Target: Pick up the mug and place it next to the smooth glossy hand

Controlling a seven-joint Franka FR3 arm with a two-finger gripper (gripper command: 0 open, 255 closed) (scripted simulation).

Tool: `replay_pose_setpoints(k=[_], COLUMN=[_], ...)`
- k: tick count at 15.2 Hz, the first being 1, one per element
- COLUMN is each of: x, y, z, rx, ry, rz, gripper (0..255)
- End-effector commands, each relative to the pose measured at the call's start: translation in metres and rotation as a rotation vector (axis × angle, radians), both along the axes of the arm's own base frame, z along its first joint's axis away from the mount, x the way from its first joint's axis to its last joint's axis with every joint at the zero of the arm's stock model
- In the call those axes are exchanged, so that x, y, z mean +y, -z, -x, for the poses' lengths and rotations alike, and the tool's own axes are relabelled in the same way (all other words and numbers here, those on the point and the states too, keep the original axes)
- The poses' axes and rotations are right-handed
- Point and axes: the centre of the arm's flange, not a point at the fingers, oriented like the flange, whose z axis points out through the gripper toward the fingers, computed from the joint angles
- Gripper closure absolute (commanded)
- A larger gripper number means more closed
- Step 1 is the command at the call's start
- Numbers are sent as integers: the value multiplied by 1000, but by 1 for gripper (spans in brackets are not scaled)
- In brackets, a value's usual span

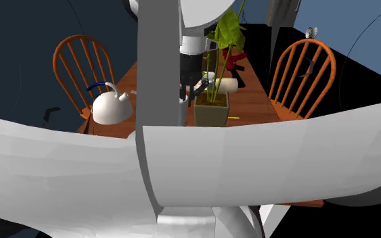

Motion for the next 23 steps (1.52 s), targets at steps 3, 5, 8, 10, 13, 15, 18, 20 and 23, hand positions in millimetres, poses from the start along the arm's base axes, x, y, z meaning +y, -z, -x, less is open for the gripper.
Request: replay_pose_setpoints(k=[3,5,8,10,13,15,18,20,23], x=[2,2,3,4,6,8,10,11,13], y=[-21,-32,-36,-36,-36,-36,-36,-36,-36], z=[0,0,-27,-53,-92,-119,-158,-185,-224], rx=[0,0,0,0,0,0,0,0,0], ry=[0,0,0,0,0,0,0,0,0], rz=[0,0,0,0,0,0,0,0,0], gripper=[255,255,255,255,255,255,255,255,255])
